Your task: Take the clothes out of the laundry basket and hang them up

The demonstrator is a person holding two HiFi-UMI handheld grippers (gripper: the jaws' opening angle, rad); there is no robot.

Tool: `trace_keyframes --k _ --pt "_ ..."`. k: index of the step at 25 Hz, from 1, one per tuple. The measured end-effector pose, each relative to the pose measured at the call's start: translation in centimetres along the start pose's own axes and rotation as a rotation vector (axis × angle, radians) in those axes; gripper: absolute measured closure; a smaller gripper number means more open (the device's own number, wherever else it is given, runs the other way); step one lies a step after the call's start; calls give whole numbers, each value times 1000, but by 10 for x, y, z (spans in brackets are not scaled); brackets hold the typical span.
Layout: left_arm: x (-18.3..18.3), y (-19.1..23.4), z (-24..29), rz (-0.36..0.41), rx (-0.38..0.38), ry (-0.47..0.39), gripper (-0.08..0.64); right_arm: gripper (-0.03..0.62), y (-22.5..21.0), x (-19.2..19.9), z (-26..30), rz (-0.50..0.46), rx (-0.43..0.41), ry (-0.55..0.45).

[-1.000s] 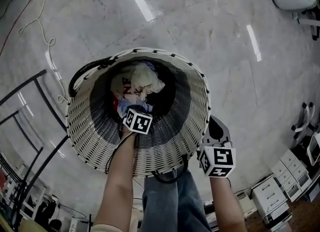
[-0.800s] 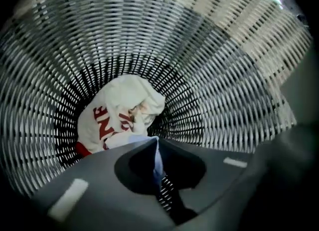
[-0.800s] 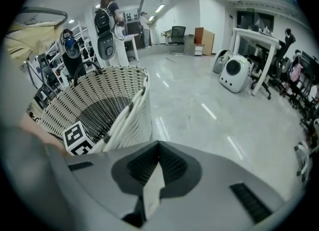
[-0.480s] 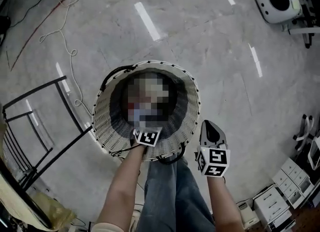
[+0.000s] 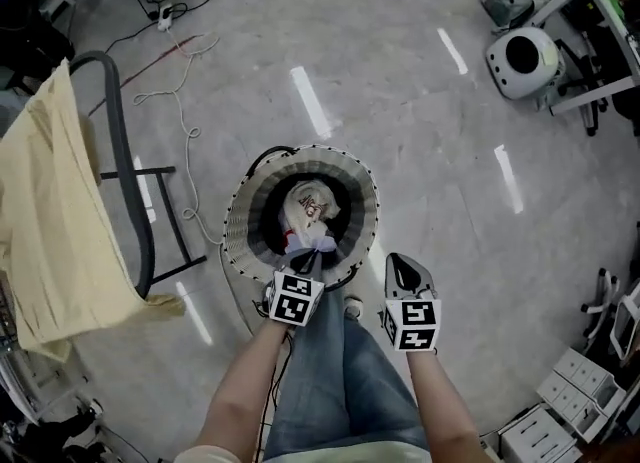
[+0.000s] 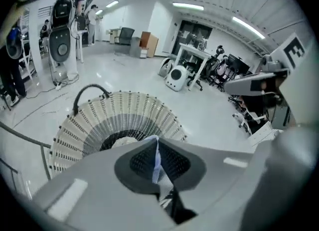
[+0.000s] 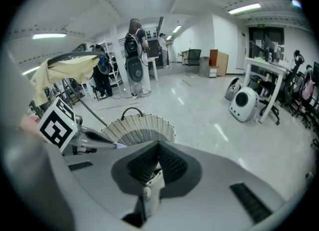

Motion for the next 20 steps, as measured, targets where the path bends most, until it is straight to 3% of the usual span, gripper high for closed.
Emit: trace_keyframes --k 11,16,20 --pt "-19 -78 -197 -137 -22 -327 546 591 53 13 -118 -128 -122 -18" --pt "-38 -113 -287 -154 22 -483 547 591 81 1 -165 -244 -230 -82" --pt "-54 -136 -350 -175 90 -613 546 524 124 -7 -196 -368 -350 -114"
Point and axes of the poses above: the fingertips, and each gripper's own axes: z forward along the fingers, y to its left, x out of its underside, the point moved 6 cm from there along -z, backward along the fingers, and after that the axes turned 11 degrees about y, right-handed, at the moved point
